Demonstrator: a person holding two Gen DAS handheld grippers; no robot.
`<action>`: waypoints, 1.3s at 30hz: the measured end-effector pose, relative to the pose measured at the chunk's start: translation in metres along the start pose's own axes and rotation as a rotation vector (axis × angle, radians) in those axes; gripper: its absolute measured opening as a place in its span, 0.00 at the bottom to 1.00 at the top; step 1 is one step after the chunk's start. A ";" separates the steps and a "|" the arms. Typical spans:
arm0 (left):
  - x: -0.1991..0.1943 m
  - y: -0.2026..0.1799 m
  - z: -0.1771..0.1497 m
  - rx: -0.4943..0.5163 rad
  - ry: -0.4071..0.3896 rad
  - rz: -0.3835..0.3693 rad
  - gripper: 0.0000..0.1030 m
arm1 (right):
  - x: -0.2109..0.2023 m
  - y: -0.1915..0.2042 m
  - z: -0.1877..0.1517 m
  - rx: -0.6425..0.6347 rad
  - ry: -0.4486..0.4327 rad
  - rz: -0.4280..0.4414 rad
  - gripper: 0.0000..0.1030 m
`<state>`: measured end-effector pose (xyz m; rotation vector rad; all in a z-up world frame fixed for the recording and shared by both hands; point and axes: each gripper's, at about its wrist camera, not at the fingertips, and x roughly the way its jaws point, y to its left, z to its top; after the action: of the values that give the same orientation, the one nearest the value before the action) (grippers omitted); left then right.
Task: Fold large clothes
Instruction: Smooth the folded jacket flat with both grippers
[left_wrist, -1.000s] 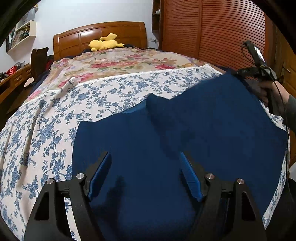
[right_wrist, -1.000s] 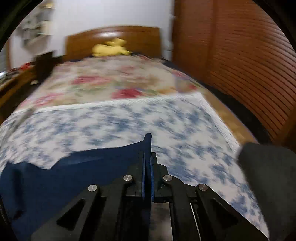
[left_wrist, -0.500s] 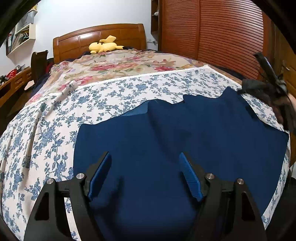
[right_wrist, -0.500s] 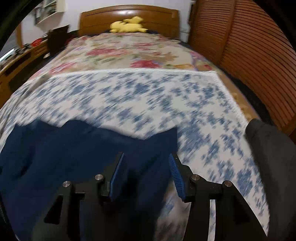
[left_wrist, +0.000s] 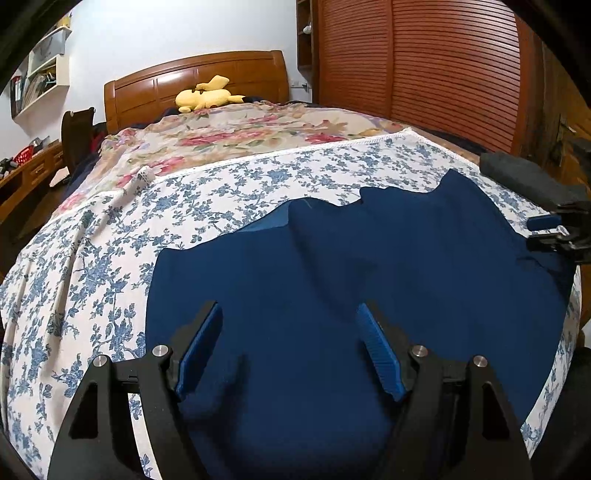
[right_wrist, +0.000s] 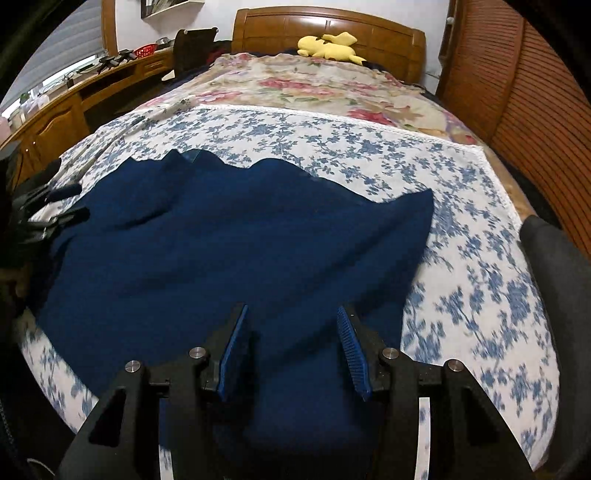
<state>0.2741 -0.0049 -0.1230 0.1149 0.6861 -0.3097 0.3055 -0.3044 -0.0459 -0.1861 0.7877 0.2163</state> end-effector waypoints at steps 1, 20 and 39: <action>-0.002 -0.001 0.000 0.003 -0.004 0.001 0.74 | -0.004 -0.003 -0.006 0.004 0.003 0.001 0.49; -0.063 -0.023 -0.033 -0.006 -0.071 0.017 0.74 | -0.039 0.005 -0.065 0.073 -0.038 -0.072 0.49; -0.114 -0.012 -0.081 -0.135 -0.015 0.159 0.63 | -0.017 0.091 -0.038 -0.073 -0.180 0.200 0.49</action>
<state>0.1383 0.0281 -0.1124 0.0378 0.6763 -0.1116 0.2444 -0.2286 -0.0676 -0.1547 0.6199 0.4452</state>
